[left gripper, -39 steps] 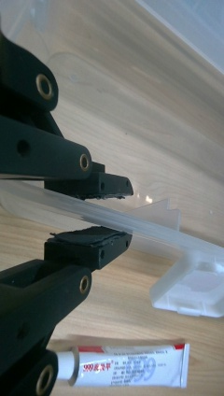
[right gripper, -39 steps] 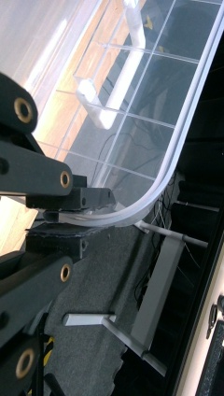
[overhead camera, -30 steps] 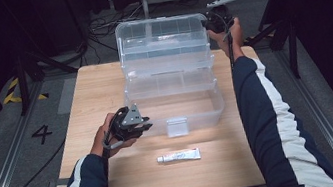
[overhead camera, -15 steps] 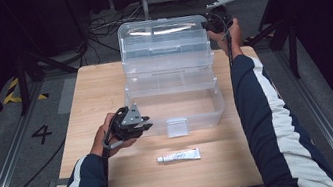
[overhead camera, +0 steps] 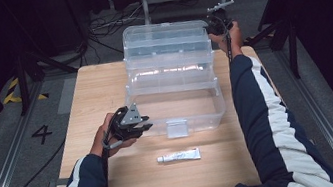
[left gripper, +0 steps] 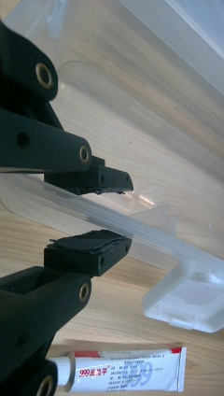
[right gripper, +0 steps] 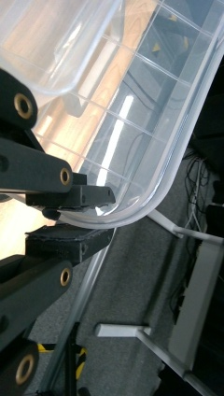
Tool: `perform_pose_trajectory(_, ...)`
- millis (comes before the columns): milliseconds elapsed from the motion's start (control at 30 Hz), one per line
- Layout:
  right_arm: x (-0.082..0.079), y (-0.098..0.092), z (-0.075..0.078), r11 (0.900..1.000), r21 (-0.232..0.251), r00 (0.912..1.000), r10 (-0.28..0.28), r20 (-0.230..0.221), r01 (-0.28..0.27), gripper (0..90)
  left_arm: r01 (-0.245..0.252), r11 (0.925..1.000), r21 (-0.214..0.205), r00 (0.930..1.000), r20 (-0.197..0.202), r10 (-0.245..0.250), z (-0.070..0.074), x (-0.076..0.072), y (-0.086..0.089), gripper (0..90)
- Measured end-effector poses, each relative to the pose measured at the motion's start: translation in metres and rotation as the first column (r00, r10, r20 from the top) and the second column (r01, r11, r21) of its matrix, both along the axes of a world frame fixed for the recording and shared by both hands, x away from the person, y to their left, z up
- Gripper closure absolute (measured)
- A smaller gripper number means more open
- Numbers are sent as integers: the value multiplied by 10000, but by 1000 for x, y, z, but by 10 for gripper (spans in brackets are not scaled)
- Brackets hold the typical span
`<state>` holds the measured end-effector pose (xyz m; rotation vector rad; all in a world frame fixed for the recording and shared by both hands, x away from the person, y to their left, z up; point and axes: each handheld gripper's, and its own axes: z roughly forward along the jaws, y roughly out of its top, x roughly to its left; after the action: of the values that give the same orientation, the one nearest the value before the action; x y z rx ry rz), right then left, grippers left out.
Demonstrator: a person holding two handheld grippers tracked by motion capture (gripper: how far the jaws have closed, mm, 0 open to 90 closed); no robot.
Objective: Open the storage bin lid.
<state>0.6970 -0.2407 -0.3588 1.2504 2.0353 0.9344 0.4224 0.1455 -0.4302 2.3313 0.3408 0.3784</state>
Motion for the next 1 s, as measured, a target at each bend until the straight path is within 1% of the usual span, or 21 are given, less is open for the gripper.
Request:
perform_pose_trajectory(33, 0, 0, 0, 10000, 0, 10000, 0, 0, 0, 804, 0, 10000, 0, 10000, 0, 0, 0, 0, 0, 696)
perform_pose_trajectory(67, 2, -2, -3, 10000, -5, 9999, -10, -158, 10, 802, 2, 10000, -3, 10000, -13, -2, 0, 0, 0, 694)
perform_pose_trajectory(133, 3, -4, -5, 10000, -42, 9995, 10, -300, -11, 799, 11, 10000, -11, 10000, -27, -11, 0, 0, 0, 691)
perform_pose_trajectory(433, 5, -5, -12, 9997, -224, 9984, -133, -542, 121, 797, 32, 10000, -48, 10000, -67, -32, 0, 0, 1, 682)
perform_pose_trajectory(500, 5, -6, -13, 9997, -175, 9981, -168, -592, 157, 797, 37, 10000, -44, 10000, -82, -37, 0, 0, 1, 680)
perform_pose_trajectory(533, 6, -6, -13, 9996, -180, 9978, -208, -635, 197, 797, 46, 10000, -45, 10000, -83, -46, 0, 0, 1, 680)
perform_pose_trajectory(567, 6, -6, -14, 9993, -327, 9971, -209, -731, 185, 796, 37, 10000, -43, 10000, -66, -37, 0, 0, 1, 680)
perform_pose_trajectory(733, 8, -6, -16, 9991, -388, 9963, -214, -832, 182, 797, 42, 10000, -35, 9999, -109, -43, 0, 1, 1, 680)
perform_pose_trajectory(800, 9, -6, -17, 9990, -387, 9951, -250, -958, 214, 797, 41, 10000, -36, 9999, -103, -41, 0, 1, 1, 680)
perform_pose_trajectory(867, 9, -6, -18, 9986, -486, 9950, -276, -956, 230, 827, 55, 10000, -22, 9999, -98, -56, 0, 1, 1, 680)
perform_pose_trajectory(900, 8, -8, -17, 9988, -416, 9955, -302, -903, 265, 842, 42, 10000, -38, 10000, -66, -42, 0, 1, 1, 683)
perform_pose_trajectory(933, 8, -10, -16, 9994, -235, 9955, -290, -901, 270, 859, 36, 10000, -52, 10000, -84, -37, 0, 1, 0, 681)
perform_pose_trajectory(1000, 8, -11, -16, 9994, -276, 9949, -226, -988, 199, 862, 41, 10000, -40, 9999, -98, -41, 0, 1, 0, 681)
